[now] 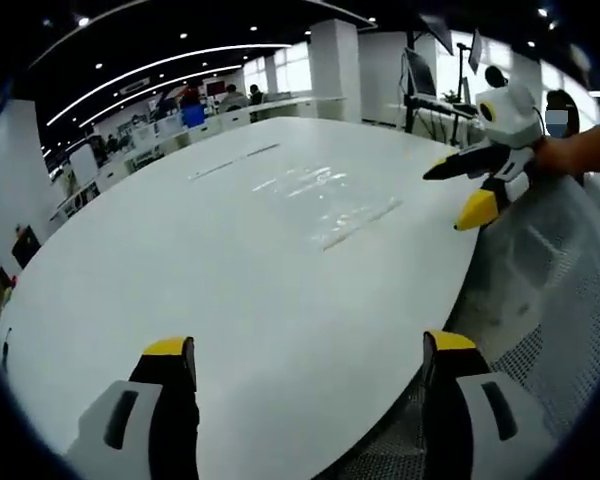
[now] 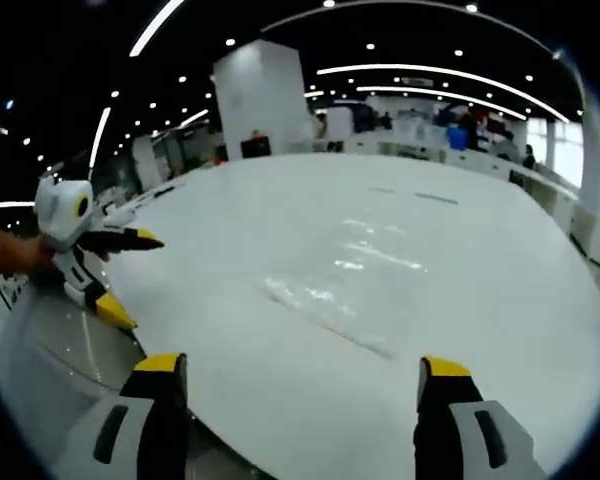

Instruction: Open the resealable bag by pulling the two sides of the seal apart until the entire bag opening is separated and visibly accessible.

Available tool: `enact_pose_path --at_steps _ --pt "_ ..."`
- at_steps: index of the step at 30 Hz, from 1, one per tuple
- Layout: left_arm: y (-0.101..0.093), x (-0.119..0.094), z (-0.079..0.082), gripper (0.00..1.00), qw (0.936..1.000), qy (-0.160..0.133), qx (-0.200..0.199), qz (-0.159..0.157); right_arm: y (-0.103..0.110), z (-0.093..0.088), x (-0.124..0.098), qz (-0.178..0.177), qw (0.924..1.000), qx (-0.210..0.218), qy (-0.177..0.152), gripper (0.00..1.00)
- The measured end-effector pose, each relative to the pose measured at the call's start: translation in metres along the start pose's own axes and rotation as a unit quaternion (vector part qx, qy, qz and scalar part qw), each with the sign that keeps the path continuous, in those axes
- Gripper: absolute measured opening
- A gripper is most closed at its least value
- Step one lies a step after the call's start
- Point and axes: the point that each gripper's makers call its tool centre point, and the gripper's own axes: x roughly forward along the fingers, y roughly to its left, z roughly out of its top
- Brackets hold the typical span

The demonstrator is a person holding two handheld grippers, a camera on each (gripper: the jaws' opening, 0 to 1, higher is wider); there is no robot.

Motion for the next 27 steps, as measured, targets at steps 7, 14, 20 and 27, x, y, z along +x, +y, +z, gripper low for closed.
enact_pose_path --at_steps 7,14,20,27 --pt "0.0011 0.0004 -0.0028 0.93 1.0 0.006 -0.004 0.001 -0.0005 -0.0028 0.0006 0.0 1.0 0.002 0.006 0.94" --pt "-0.0004 0.0011 -0.0048 0.92 0.9999 0.011 0.001 -0.001 -0.0029 -0.0022 -0.0009 -0.005 0.9999 0.01 0.002 0.93" --pt "0.0008 0.0009 -0.0041 0.91 0.9999 0.01 0.0 0.002 -0.0017 -0.0031 -0.0006 -0.003 0.9999 0.01 0.005 0.92" --pt "0.0004 0.0015 -0.0044 0.91 0.9999 0.012 0.001 0.0 -0.0028 -0.0029 -0.0009 -0.005 0.9999 0.011 0.006 0.91"
